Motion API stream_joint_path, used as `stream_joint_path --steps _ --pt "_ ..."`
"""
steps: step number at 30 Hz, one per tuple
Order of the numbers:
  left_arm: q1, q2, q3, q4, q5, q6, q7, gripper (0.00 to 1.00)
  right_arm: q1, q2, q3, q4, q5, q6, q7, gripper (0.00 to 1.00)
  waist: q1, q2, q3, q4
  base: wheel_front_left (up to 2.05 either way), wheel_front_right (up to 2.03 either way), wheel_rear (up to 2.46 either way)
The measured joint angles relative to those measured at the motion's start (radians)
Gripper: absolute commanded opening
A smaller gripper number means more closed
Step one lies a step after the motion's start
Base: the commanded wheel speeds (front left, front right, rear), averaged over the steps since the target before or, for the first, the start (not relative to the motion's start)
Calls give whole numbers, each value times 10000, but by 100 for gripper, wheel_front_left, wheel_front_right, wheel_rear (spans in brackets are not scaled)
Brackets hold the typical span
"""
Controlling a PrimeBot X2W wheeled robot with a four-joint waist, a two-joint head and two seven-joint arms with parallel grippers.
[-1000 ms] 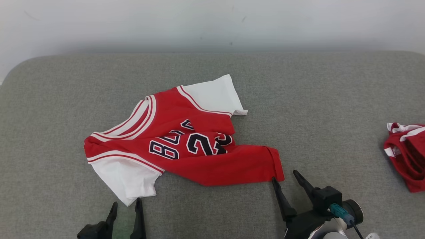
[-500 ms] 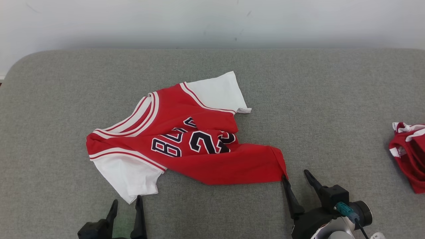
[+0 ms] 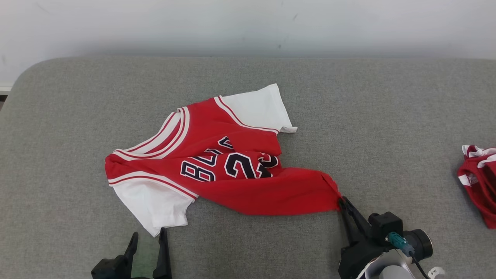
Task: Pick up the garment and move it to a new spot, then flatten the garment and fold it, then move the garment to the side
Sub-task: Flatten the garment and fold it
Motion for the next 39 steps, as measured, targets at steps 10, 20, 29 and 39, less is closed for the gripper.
stream_joint_path --steps 10,20,29,39 --pt "243 2 234 -50 61 -75 0 100 457 -100 435 -1081 886 0 0 0 -1 0 -436 -237 0 0 0" --pt "652 4 541 12 222 -176 0 100 522 -750 2086 -2731 4489 0 0 0 -2 -1 -1337 -730 0 0 0" --pt "741 2 663 38 389 -276 0 100 -190 -1243 2123 -3407 5102 0 0 0 -2 -1 -1801 -994 0 0 0" --pt "716 2 272 401 290 -311 0 100 -205 -1252 1921 -2685 4485 0 0 0 -1 -1 -1601 -1002 0 0 0"
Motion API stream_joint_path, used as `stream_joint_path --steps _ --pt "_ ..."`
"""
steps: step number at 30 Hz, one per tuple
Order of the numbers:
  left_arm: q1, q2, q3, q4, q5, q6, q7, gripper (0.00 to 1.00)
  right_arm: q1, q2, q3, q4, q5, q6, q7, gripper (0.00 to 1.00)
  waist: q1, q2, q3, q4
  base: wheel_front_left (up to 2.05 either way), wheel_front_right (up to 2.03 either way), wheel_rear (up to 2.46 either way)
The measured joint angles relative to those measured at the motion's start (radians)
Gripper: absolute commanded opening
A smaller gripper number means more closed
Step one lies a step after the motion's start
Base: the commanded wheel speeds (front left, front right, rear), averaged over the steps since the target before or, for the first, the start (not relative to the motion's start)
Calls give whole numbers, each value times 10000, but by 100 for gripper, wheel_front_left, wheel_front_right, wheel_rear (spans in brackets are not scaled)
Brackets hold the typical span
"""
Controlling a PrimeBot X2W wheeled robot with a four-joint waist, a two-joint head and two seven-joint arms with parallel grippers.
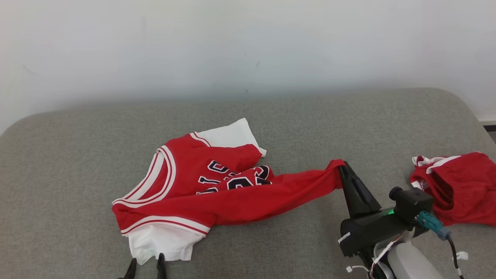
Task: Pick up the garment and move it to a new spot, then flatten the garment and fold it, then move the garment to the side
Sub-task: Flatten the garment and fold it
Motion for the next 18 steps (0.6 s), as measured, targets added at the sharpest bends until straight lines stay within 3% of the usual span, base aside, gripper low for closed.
stream_joint_path --steps 8,18 --pt "-280 4 299 288 -307 550 0 100 3 4 92 121 -107 0 0 0 1 1 471 -215 0 0 0" --pt "-626 0 734 621 -522 617 0 100 -153 -159 117 40 -105 0 0 0 1 0 1021 -482 0 0 0"
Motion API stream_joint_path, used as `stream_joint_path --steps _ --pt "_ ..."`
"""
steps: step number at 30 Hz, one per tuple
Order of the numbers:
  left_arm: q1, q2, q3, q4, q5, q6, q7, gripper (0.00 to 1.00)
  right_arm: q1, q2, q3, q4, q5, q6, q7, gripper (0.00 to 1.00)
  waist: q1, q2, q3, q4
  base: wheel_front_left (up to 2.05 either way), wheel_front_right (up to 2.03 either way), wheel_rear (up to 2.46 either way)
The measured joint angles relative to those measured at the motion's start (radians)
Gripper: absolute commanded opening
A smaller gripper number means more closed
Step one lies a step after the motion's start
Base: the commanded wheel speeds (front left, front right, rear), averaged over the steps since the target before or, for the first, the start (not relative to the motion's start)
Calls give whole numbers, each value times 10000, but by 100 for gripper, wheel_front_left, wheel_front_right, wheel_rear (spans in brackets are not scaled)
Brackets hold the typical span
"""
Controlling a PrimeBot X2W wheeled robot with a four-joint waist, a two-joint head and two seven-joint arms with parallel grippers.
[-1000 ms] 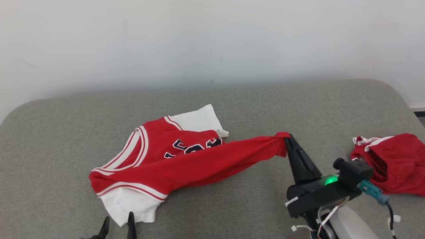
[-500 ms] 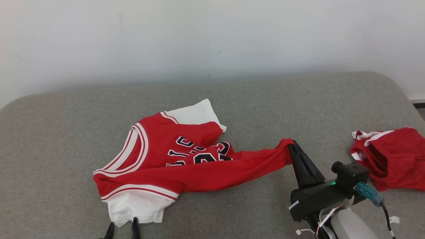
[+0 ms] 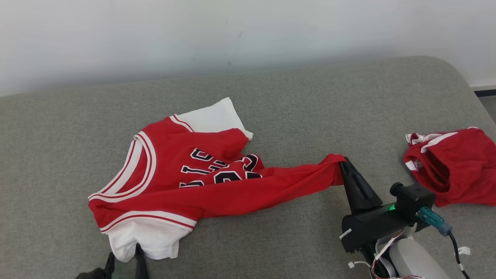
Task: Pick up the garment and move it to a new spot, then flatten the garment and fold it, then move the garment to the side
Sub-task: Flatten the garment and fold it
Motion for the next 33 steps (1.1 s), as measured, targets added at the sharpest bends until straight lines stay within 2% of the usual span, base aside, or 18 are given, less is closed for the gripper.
stream_joint_path --steps 1,2,3,4,8,12,18,21,24,26,33 --pt "-49 0 35 33 -36 -48 0 100 -9 -12 -4 -13 2 0 0 0 0 0 41 -28 0 0 0" --pt "-90 2 54 46 -42 -50 0 52 -9 -21 -15 -21 2 0 0 0 0 0 76 -53 0 0 0" --pt "-106 0 61 44 -52 -56 0 11 -9 -31 -25 -19 2 0 0 0 0 0 104 -72 0 0 0" --pt "-107 -8 69 15 -102 -63 0 0 -8 -42 -40 -15 2 0 0 0 0 1 124 -83 0 0 0" --pt "-109 -10 167 -656 -125 -326 0 0 8 -38 -153 81 4 0 0 0 0 1 118 -35 0 0 0" --pt "-286 -6 604 -2288 44 -585 0 0 -14 -40 -441 215 142 0 2 0 0 0 52 115 0 0 0" --pt "-1130 52 1390 -4009 1371 -982 0 0 -649 -190 -934 485 347 0 4 0 0 1 -354 319 0 0 0" --pt "-1748 552 1421 -4474 1902 -1187 0 0 -1060 -278 -999 525 500 0 2 0 0 0 -640 400 0 0 0" --pt "-2808 1308 1549 -4715 2100 -1277 0 0 -1857 -385 -1139 366 779 0 2 0 0 0 -970 494 0 0 0" --pt "-3231 1605 1651 -4763 2146 -1287 0 0 -2181 -451 -1220 297 892 0 2 0 0 0 -1108 528 0 0 0" --pt "-3864 2119 2023 -4656 2209 -1337 0 0 -2751 -696 -1480 403 945 19 2 0 -1 0 -1334 590 0 0 0"
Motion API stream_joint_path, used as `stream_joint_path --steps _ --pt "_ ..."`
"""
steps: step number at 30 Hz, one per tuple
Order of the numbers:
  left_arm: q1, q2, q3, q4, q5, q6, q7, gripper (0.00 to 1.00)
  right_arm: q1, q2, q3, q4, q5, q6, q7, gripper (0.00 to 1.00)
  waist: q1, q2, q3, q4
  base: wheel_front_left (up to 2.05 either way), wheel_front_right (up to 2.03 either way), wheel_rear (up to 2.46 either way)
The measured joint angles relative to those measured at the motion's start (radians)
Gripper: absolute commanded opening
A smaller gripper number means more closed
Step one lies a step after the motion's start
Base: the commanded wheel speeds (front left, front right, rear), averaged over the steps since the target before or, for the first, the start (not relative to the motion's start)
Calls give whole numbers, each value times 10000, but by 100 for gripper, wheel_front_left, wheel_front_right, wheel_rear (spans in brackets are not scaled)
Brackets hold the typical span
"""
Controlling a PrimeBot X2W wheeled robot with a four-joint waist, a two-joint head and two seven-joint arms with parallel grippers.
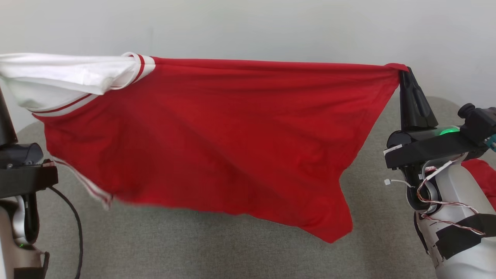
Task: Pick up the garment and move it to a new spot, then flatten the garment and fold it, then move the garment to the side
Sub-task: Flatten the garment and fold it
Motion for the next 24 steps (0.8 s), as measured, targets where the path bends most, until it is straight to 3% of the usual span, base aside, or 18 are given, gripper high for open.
stream_joint_path --steps 7,11,18,24 --pt "37 25 -433 635 31 -2 0 0 -48 -178 550 311 370 0 40 0 0 0 328 47 0 0 0" --pt "-700 56 -1055 1243 75 -4 63 0 -861 -326 951 610 688 -2 514 0 1 1 821 68 0 0 0" --pt "-4191 222 -2305 2995 510 -23 811 0 -4286 -545 1423 1609 736 -2 1434 0 4 2 2233 132 0 0 0" --pt "-7807 495 -2393 4451 1137 589 378 0 -8218 -773 115 3225 -435 -2 263 0 5 2 3594 258 0 0 0"
